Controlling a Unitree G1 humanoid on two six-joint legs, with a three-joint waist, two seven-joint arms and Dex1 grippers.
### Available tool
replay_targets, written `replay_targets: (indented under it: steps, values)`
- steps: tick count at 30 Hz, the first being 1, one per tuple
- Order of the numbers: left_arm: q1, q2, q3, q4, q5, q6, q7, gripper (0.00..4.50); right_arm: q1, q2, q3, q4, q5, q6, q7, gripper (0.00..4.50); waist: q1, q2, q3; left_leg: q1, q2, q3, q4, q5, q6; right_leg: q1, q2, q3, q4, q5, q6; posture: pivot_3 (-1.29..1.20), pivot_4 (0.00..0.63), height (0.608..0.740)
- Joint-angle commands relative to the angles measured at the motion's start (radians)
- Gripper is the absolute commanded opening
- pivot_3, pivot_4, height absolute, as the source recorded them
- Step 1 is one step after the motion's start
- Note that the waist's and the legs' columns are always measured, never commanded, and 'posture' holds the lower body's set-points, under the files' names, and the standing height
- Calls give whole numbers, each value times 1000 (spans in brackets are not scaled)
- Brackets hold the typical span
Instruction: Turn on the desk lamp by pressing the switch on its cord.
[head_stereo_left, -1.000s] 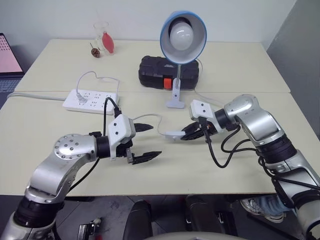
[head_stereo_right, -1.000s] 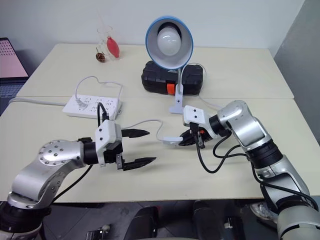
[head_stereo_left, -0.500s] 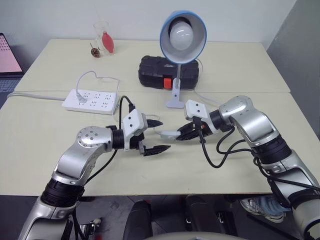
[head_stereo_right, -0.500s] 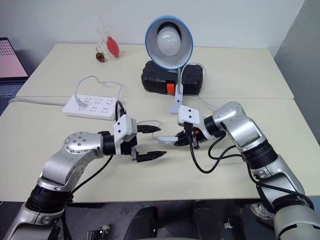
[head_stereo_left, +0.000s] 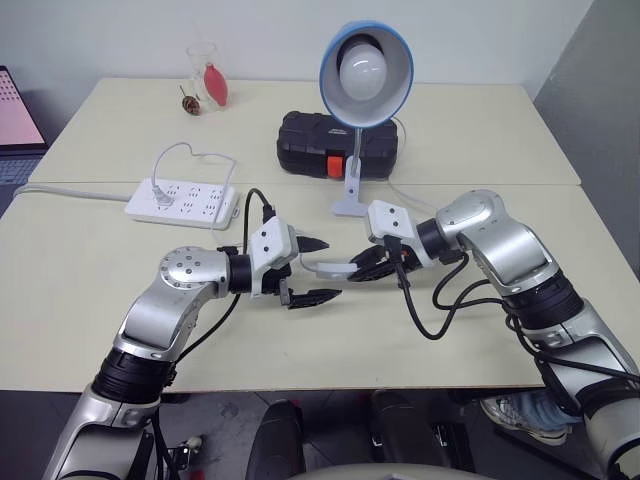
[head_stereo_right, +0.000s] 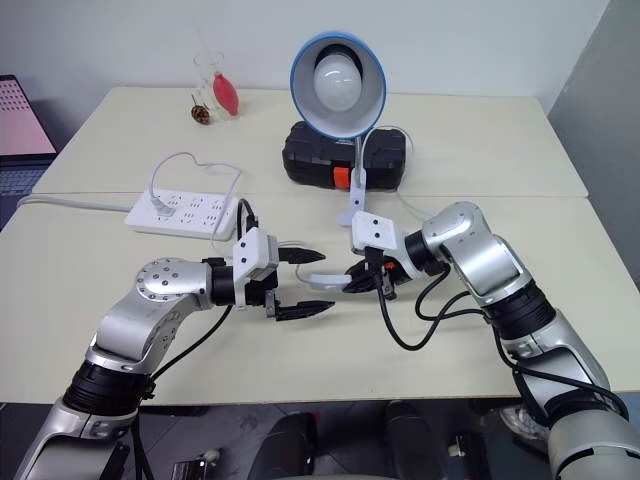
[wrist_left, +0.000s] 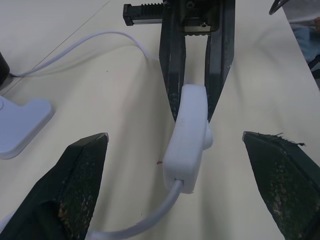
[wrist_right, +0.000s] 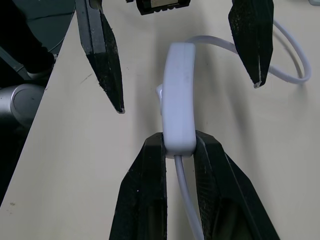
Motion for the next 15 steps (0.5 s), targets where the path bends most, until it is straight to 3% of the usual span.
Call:
replay_targets:
  steps: [1,11,15]
  values:
    - [-21,-5,-2,-11,-8,-2,-21,3553,-18,-4,0,-35,7,-32,1,397,0,0,0,0,0,0,0,0,0,0,0,0,0,0,0,0,150,740]
    - [-39,-12,-24,24,42,-51,-35,1159,-10,-15,5,-46,6,-59,9,397,0,0,0,0,0,0,0,0,0,0,0,0,0,0,0,0,150,740]
    - [-39,-9,-24,38,60,-76,-42,688,-7,-20,7,-49,5,-69,11,397,0,0,0,0,0,0,0,0,0,0,0,0,0,0,0,0,150,740]
